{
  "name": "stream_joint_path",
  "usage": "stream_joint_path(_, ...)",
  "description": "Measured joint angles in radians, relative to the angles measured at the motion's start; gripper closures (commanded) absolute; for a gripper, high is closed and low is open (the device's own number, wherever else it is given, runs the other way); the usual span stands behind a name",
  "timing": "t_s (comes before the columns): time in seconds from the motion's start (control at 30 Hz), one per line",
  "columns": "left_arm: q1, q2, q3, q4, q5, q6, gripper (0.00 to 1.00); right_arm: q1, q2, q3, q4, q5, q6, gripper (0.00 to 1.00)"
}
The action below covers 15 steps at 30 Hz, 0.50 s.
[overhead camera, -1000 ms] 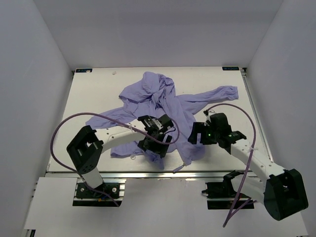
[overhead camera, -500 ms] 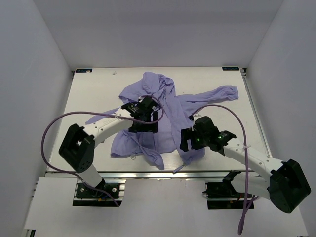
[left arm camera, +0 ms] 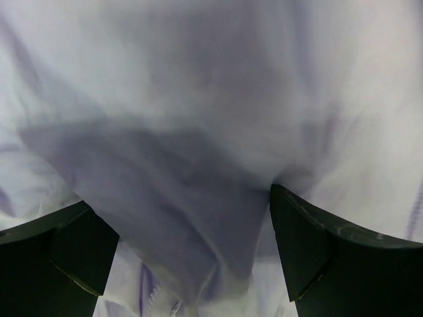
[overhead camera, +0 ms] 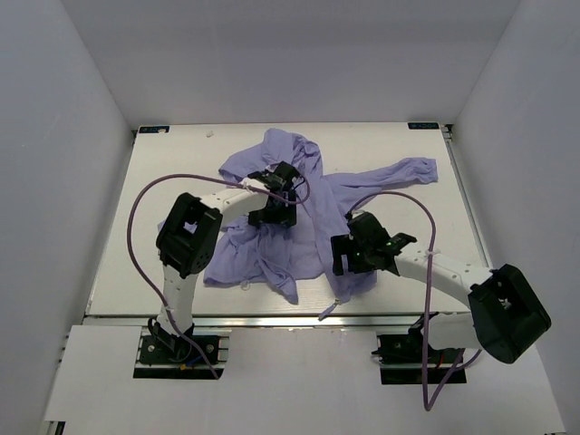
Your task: Zip up the jacket
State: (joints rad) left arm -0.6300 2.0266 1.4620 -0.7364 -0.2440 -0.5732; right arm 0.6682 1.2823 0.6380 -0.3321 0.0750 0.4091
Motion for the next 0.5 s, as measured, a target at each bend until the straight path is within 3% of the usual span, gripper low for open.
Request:
stream_joint_path(0.2, 0.006, 0.071, 0.173, -0.022, -0.023, 0.040, 0.02, 0.000, 0.031, 0.026, 0.000, 0.031, 0.003, 0.11)
stream_joint_path(0.5, 0.006, 0.053, 0.181, -0.063, -0.072, 0.061, 0.02, 0.000, 0.009, 0.029, 0.001, 0.031, 0.003, 0.11)
